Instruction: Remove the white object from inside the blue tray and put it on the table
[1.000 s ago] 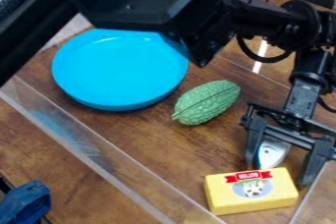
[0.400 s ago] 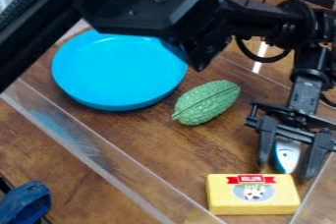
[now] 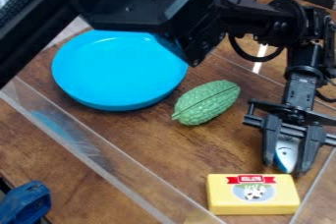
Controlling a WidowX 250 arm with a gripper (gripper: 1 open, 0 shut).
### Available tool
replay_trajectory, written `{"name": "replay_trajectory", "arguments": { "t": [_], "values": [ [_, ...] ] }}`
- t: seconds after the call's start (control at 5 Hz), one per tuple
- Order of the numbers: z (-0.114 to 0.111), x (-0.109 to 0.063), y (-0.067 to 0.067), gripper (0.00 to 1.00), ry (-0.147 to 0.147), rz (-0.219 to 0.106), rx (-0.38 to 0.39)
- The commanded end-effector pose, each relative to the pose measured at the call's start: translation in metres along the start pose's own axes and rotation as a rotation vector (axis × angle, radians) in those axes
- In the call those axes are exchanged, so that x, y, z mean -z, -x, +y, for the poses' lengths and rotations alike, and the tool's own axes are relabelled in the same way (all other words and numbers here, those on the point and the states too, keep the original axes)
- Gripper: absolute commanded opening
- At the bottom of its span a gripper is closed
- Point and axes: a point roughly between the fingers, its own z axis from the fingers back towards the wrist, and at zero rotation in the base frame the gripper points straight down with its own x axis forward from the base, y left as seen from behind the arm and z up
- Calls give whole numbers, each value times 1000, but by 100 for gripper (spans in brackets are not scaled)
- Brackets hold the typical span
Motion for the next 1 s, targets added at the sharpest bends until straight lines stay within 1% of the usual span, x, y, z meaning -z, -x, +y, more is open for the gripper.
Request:
{"name": "replay_trajectory", "arguments": {
  "t": [0.0, 0.2, 0.4, 0.8],
  "values": [
    [11, -9, -6, 100, 16, -27, -8],
    [15, -9, -7, 0, -10, -23, 5],
    [22, -8, -7, 100, -12, -18, 1],
    [43, -5, -4, 100, -15, -14, 2]
  ]
}}
